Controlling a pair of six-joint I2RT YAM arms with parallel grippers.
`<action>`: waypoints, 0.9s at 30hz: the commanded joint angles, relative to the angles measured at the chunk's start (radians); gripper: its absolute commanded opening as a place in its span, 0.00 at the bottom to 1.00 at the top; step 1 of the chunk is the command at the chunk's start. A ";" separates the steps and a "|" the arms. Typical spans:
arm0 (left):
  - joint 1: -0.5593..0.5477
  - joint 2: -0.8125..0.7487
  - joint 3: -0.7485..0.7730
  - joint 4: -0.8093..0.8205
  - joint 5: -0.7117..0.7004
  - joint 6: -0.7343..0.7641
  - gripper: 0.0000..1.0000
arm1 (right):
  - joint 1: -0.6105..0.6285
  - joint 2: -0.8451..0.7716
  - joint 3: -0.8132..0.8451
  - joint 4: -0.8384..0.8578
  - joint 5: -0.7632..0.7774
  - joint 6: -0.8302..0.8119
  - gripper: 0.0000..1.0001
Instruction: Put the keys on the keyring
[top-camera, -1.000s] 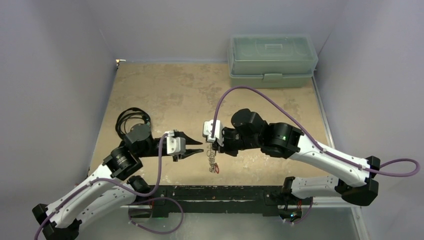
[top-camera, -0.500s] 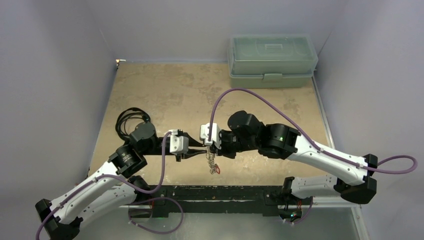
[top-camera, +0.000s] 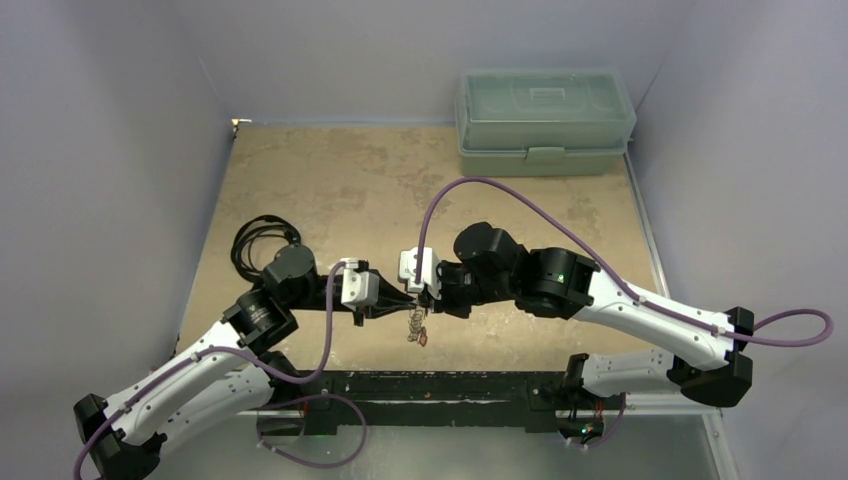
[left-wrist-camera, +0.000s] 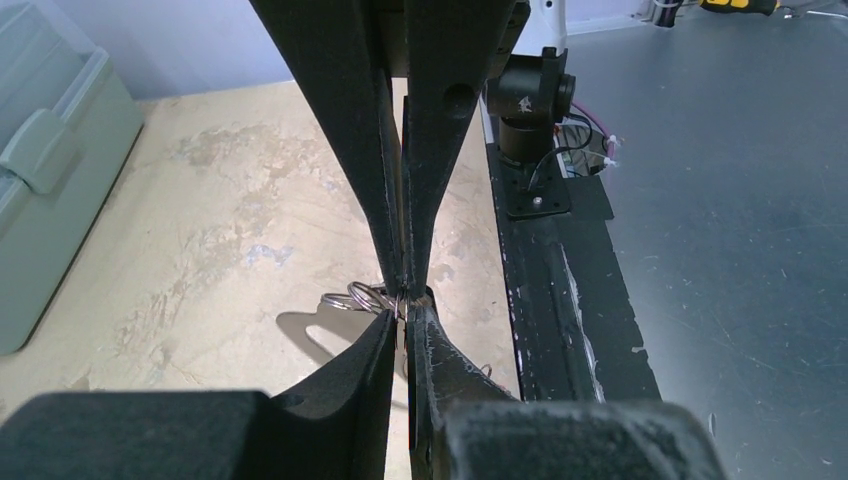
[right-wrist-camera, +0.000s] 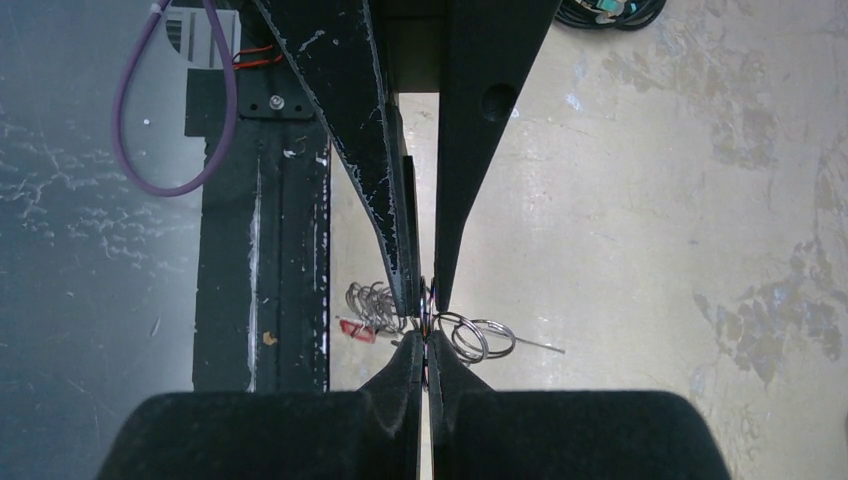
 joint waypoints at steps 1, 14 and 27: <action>-0.005 0.000 -0.014 0.051 0.039 -0.022 0.08 | 0.008 -0.013 0.044 0.041 -0.020 0.001 0.00; -0.008 0.020 -0.020 0.085 0.063 -0.043 0.09 | 0.009 -0.012 0.042 0.042 -0.019 -0.005 0.00; -0.014 -0.041 -0.027 0.085 0.053 -0.027 0.00 | 0.009 -0.047 0.013 0.108 0.033 -0.009 0.27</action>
